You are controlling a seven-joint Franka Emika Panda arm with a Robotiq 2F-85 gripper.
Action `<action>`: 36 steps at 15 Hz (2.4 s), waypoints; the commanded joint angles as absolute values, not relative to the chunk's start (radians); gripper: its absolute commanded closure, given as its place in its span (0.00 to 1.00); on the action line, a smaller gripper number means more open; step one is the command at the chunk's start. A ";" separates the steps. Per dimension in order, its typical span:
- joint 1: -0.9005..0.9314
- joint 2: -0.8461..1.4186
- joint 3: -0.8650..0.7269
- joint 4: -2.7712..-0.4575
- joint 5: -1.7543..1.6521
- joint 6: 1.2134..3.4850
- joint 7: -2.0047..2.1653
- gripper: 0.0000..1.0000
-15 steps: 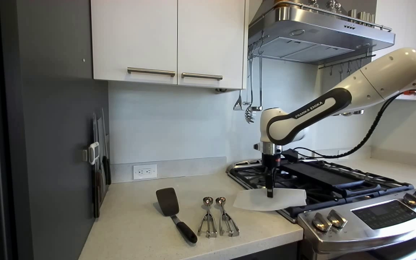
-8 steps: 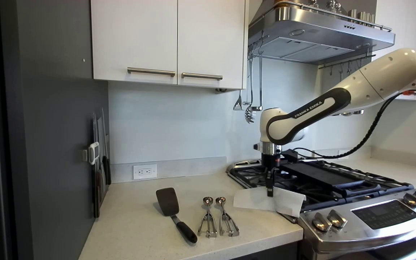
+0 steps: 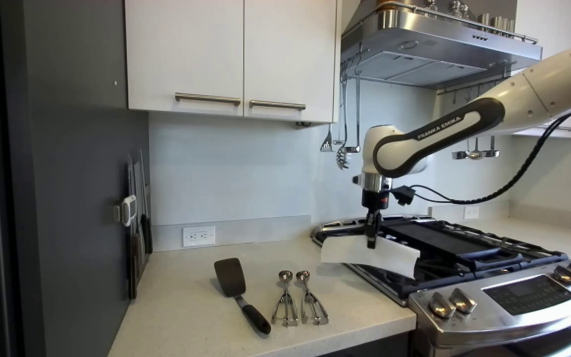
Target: Use the paper towel to wipe the black tray
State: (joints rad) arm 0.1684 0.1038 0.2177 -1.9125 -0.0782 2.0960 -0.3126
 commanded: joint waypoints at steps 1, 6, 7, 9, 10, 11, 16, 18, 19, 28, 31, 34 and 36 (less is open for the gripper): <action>0.150 -0.140 0.184 -2.091 -0.040 2.156 -0.220 1.00; 0.106 -0.409 0.094 -2.248 -0.027 2.186 -0.136 1.00; 0.089 -0.453 0.076 -2.271 -0.041 2.183 -0.117 1.00; 0.045 -0.520 0.047 -2.307 -0.072 2.183 -0.074 1.00; 0.022 -0.542 0.032 -2.320 -0.083 2.187 -0.056 1.00; -0.005 -0.559 0.019 -2.331 -0.098 2.192 -0.036 1.00; -0.110 -0.567 -0.066 -2.347 -0.127 2.252 -0.008 1.00; -0.103 -0.556 -0.059 -2.317 -0.120 2.218 -0.023 0.98; -0.108 -0.555 -0.068 -2.318 -0.120 2.224 -0.023 0.98; -0.144 -0.396 -0.109 -2.160 -0.104 2.176 -0.016 1.00; -0.150 -0.271 -0.156 -2.055 -0.077 2.136 -0.041 1.00; -0.128 -0.149 -0.206 -1.966 0.034 2.111 -0.144 1.00; -0.137 -0.068 -0.211 -1.916 0.081 2.119 -0.189 1.00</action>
State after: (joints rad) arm -0.1452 -0.1970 -0.1858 -2.0226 0.0069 2.1534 -0.1209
